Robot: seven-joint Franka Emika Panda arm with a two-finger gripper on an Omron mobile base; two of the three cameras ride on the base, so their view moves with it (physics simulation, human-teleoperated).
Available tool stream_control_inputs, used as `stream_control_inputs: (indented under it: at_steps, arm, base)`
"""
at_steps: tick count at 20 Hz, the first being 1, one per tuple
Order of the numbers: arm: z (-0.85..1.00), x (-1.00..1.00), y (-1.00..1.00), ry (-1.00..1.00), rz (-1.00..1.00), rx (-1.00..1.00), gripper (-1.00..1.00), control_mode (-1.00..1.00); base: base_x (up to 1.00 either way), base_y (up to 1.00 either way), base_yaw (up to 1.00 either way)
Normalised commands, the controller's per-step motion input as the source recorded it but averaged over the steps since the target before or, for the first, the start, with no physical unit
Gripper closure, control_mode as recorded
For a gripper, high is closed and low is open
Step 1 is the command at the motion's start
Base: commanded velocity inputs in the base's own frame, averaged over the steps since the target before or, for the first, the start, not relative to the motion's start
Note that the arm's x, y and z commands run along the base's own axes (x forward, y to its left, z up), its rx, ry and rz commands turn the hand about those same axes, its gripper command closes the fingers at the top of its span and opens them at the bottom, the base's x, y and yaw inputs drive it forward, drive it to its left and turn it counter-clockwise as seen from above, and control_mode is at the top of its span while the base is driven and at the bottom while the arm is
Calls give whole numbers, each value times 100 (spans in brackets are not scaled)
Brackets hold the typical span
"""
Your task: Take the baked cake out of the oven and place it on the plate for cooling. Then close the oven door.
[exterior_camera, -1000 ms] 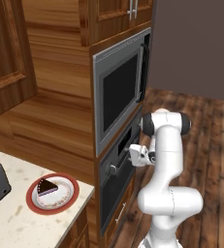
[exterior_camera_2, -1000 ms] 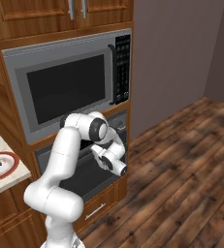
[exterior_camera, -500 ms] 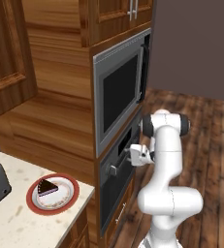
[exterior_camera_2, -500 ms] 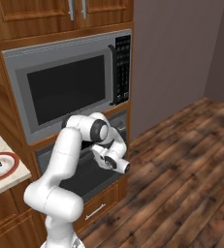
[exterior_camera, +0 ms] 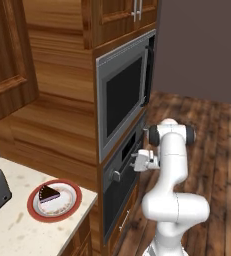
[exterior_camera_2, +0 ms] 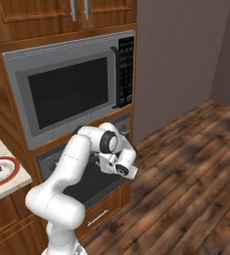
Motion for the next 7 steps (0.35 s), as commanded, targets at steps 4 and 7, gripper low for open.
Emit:
stream_control_inputs:
  at_steps: [4, 7]
  arm:
    - [-100, 94, 70, -32, 29, 40, -100, -100]
    - [-100, 69, 75, -28, 21, 36, -100, -100]
  base:
    - [0, 0, 0]
    - [0, 0, 0]
